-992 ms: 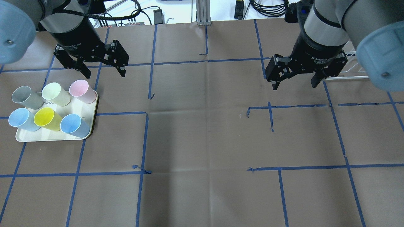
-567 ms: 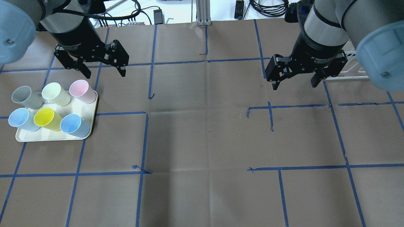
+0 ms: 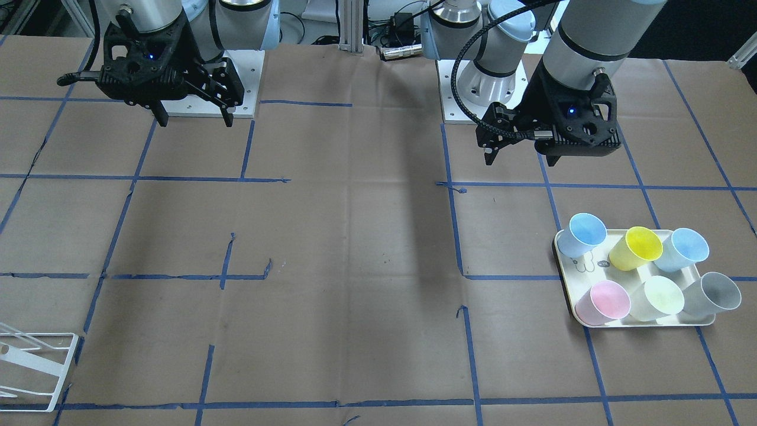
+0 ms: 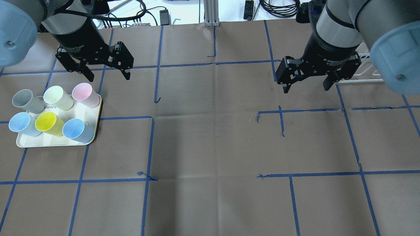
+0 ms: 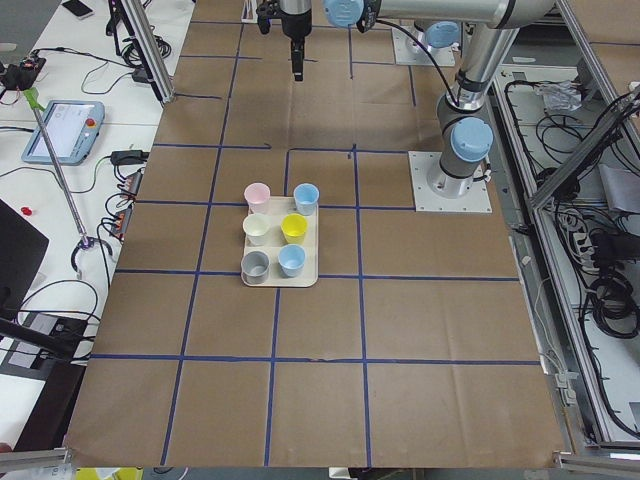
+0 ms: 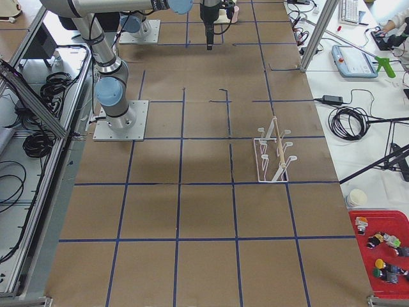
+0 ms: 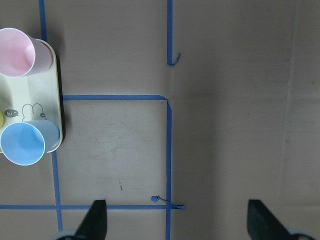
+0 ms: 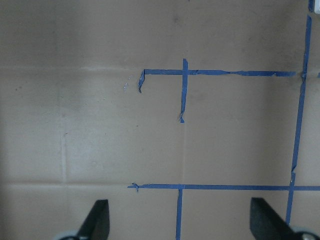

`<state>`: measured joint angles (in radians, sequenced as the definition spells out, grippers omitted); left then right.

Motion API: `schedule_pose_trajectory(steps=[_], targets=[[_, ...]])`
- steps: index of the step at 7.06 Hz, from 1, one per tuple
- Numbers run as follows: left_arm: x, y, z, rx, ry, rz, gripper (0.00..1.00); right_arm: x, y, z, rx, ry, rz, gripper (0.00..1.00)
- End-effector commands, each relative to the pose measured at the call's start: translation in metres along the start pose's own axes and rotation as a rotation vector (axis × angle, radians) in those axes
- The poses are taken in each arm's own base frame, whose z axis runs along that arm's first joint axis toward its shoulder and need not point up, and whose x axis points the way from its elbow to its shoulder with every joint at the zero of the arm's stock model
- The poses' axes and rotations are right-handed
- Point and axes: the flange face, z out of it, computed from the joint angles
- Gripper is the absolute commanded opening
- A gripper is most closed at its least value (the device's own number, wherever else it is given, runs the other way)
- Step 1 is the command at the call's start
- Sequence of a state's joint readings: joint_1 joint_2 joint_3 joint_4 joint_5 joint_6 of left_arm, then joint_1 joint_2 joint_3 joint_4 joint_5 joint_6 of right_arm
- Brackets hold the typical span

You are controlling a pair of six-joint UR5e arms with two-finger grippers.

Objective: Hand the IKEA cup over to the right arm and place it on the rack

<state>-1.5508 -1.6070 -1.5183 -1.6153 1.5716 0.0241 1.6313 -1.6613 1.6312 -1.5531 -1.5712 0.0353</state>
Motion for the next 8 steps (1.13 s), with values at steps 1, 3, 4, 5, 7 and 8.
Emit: schedule_pose_trajectory(steps=[1,3,4,5,7,8], targets=[[-0.009,-0.001,0.001,0.002,0.000,0.036,1.00,0.000,0.000,-0.001,0.001,0.001,0.001,1.00],[-0.057,-0.014,0.006,-0.006,0.006,0.008,1.00,0.000,0.000,0.002,-0.003,0.001,0.001,1.00],[-0.081,-0.021,0.008,0.007,0.002,0.039,1.00,0.001,0.000,0.002,-0.003,0.001,0.002,1.00],[-0.100,-0.034,0.024,0.028,0.000,0.046,1.00,0.001,-0.001,0.003,-0.005,0.001,0.001,1.00],[-0.115,-0.076,0.054,0.033,-0.005,0.054,1.00,0.001,0.000,0.003,-0.006,0.000,-0.001,1.00],[-0.121,-0.087,0.068,0.061,-0.015,0.078,1.00,0.001,0.000,0.004,-0.008,0.000,-0.001,1.00]])
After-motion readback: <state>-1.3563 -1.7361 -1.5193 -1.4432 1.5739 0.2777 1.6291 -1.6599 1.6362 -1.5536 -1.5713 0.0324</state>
